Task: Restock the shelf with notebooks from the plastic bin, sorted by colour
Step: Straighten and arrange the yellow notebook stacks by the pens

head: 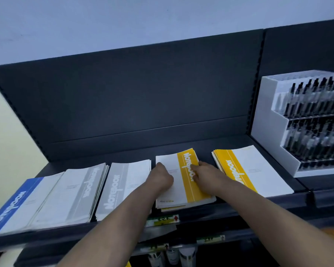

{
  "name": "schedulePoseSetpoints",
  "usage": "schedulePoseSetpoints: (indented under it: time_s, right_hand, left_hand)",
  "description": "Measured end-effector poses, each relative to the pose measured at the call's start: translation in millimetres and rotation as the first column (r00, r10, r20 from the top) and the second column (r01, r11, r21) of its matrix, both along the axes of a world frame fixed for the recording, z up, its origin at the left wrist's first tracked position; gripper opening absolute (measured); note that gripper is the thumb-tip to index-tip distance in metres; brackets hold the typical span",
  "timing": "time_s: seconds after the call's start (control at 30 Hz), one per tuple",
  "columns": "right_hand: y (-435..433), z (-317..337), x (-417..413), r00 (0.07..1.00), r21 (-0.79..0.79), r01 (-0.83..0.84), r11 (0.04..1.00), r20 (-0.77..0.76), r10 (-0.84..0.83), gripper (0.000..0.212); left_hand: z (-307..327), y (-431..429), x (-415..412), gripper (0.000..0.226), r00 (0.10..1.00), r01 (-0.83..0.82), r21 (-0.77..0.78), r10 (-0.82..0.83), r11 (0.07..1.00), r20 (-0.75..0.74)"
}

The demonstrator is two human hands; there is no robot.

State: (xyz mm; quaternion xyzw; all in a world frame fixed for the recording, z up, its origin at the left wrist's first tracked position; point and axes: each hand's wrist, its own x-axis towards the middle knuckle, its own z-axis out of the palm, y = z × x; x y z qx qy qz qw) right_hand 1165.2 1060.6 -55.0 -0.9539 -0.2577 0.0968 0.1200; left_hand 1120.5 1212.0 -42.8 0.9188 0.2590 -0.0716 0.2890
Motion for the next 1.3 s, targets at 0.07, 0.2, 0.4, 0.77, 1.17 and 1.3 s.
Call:
schedulePoseSetpoints:
  time_s: [0.07,0.2,0.4,0.77,1.17,1.3]
  right_hand:
    - [0,-1,-1,1.0,-0.015,0.014,1.0,-0.007,-0.014,0.046]
    - [-2,-1,-3,0.999,-0.028,0.04,0.999,-0.012,-0.04,0.045]
    - [-11,3,-4,0.997,-0.032,0.076,0.997,-0.015,-0.076,0.049]
    - [-18,10,-8,0.973,-0.071,0.031,0.997,0.229,-0.014,0.044]
    - [11,13,-31,0.92,-0.086,-0.189,0.978,0.333,0.207,0.036]
    - [43,12,-60,0.902,-0.057,-0.304,0.951,0.304,0.307,0.035]
  left_hand:
    - [0,-2,1,0.041,1.0,-0.01,-0.02,0.01,1.0,0.002]
    - [2,-6,4,0.041,1.0,-0.003,-0.002,0.003,1.0,0.0]
    - [-1,-17,8,0.036,1.0,0.01,0.009,-0.011,1.0,0.025]
    - [2,-24,3,0.046,0.984,0.157,0.401,-0.176,0.902,0.011]
    - [12,17,-59,0.036,0.991,-0.052,0.389,0.001,0.92,0.132]
    - [20,67,-95,0.035,0.986,-0.159,0.427,0.118,0.89,0.12]
